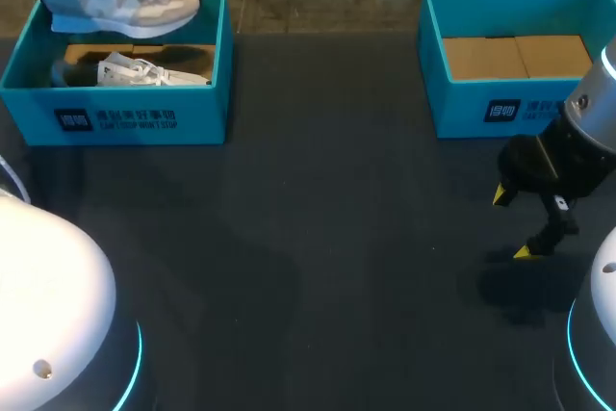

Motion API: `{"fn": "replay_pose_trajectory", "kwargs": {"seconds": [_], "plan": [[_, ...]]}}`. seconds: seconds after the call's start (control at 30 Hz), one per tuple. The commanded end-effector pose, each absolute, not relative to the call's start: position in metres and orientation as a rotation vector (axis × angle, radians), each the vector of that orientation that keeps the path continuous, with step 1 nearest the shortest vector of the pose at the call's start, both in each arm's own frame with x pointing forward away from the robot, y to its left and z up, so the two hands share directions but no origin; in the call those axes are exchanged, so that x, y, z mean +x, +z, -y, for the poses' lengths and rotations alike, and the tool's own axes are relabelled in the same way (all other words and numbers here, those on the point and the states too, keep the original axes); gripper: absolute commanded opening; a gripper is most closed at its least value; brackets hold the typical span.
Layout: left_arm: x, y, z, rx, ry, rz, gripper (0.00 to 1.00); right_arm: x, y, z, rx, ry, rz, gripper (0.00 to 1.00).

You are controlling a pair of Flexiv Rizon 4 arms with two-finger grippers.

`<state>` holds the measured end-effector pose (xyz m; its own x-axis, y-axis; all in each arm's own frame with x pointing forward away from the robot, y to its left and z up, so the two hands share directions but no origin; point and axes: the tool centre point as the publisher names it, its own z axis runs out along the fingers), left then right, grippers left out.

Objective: Take the shoe out of the shoebox, open the shoe tongue, remove and reinsert the insole, then place the shoe into the shoebox

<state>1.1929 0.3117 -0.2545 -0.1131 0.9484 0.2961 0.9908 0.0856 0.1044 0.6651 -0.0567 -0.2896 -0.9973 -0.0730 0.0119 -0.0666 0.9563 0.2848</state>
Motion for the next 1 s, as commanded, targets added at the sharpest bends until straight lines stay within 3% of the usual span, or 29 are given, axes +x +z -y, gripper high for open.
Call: {"fn": "replay_pose_trajectory", "kwargs": {"seconds": [0.03,1.0], "plan": [[1.203,-0.266,-0.314,-1.973,-0.415,2.200,0.00,0.665,-0.290,0.057,0.110,-0.446,3.087,1.00],[1.193,-0.318,-0.306,-1.920,-0.359,2.196,0.00,0.665,-0.290,0.057,0.110,-0.446,3.087,1.00]]}}
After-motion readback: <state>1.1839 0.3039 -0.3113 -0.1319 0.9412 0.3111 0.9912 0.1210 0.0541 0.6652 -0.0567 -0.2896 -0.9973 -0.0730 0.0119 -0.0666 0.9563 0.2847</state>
